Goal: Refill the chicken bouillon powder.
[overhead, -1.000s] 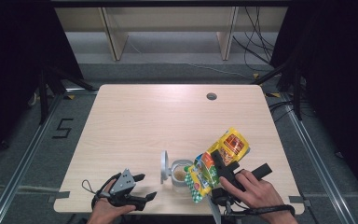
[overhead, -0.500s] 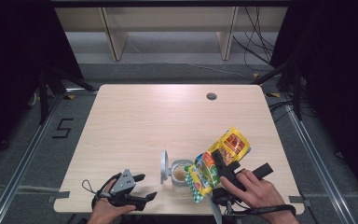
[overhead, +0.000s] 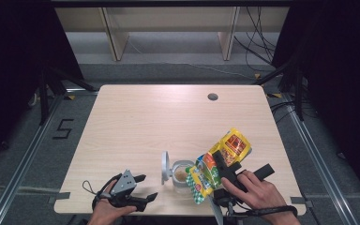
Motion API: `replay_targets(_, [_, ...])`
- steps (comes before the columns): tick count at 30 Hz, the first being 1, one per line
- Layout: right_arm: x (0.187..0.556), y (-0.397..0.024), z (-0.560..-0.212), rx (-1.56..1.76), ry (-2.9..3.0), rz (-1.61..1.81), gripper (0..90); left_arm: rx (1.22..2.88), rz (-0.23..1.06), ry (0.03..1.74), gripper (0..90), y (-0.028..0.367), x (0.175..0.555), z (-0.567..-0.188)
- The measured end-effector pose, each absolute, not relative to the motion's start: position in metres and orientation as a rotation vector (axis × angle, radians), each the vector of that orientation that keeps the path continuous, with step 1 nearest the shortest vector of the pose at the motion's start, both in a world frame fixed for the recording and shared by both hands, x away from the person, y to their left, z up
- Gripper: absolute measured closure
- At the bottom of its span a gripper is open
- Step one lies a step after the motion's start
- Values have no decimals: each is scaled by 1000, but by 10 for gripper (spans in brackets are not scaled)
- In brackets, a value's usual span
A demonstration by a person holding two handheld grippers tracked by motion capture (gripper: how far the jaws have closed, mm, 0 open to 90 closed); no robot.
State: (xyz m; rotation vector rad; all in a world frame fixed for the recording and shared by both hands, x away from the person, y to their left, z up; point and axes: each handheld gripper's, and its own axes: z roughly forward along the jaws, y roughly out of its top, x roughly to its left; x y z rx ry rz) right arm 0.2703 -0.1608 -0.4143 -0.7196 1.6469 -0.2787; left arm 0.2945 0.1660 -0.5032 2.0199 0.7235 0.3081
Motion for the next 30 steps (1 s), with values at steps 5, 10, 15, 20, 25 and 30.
replay_targets(5, [270, -161, -414, -720, 1649, -279, 505, 2029, 310, 719, 226, 167, 295, -503])
replay_targets(10, [270, -161, -415, -722, 1649, -276, 505, 2019, 304, 726, 226, 166, 295, -503])
replay_targets(15, [270, -161, -415, -719, 1650, -274, 505, 2028, 309, 721, 226, 167, 295, -503])
replay_targets(20, [270, -161, -414, -717, 1664, -275, 505, 2027, 311, 721, 226, 167, 295, -503])
replay_targets(25, [270, -162, -415, -717, 1650, -273, 505, 2024, 309, 719, 226, 167, 295, -503])
replay_targets(30, [270, -162, -415, -721, 1649, -277, 505, 2026, 315, 723, 226, 167, 295, -503])
